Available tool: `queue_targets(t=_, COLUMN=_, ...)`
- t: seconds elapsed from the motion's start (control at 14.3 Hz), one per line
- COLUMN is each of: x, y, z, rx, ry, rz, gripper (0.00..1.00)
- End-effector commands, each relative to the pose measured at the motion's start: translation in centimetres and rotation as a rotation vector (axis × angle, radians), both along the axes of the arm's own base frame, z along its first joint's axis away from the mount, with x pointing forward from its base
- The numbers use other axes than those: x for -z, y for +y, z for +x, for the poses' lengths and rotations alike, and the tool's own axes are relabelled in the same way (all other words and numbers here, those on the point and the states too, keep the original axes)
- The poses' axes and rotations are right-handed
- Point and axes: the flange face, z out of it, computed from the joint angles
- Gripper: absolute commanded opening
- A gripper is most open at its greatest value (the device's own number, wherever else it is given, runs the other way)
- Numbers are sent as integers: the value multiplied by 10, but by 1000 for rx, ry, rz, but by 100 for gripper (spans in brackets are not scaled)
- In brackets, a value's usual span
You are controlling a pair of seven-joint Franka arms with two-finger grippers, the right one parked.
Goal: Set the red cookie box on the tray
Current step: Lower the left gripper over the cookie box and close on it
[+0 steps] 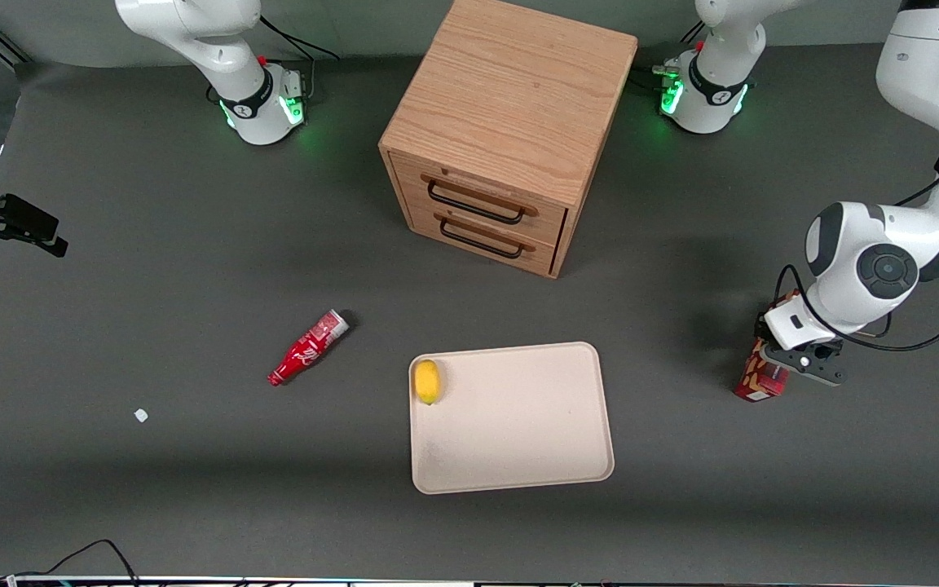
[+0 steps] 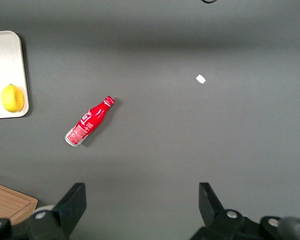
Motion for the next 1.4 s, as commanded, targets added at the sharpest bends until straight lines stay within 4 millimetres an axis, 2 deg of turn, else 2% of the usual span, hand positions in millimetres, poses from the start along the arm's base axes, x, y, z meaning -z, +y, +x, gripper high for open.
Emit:
queue_targets(t=0.0, x=-1, y=-7, z=0, rx=21, ry=-6, rz=11, gripper=0)
queue_targets(t=0.21, x=-8, y=-7, z=2, rx=8, ry=-9, rz=17, gripper=0)
queue_targets(t=0.42, x=-35, y=-3, z=5, rx=-20, ry=-16, rz=19, gripper=0)
queue_targets(t=0.56, x=-63, y=-4, z=9, rx=-68, ry=-16, rz=-5, gripper=0)
queue_targets(t=0.84, x=-138, y=-33, z=28, rx=-140, ry=52, rz=-86, gripper=0)
queue_targets(t=0.91, x=-156, y=-35, z=33, rx=-167, ry=64, rz=-101, gripper=0)
queue_targets(t=0.98, x=-175, y=-43, z=38, rx=-202, ry=66, rz=-109, gripper=0)
queue_targets(t=1.12, x=-208, y=-75, z=48, rx=-275, ry=48, rz=-120, gripper=0)
queue_targets(t=1.33, x=-226, y=-139, z=59, rx=-385, ry=43, rz=-145, gripper=0)
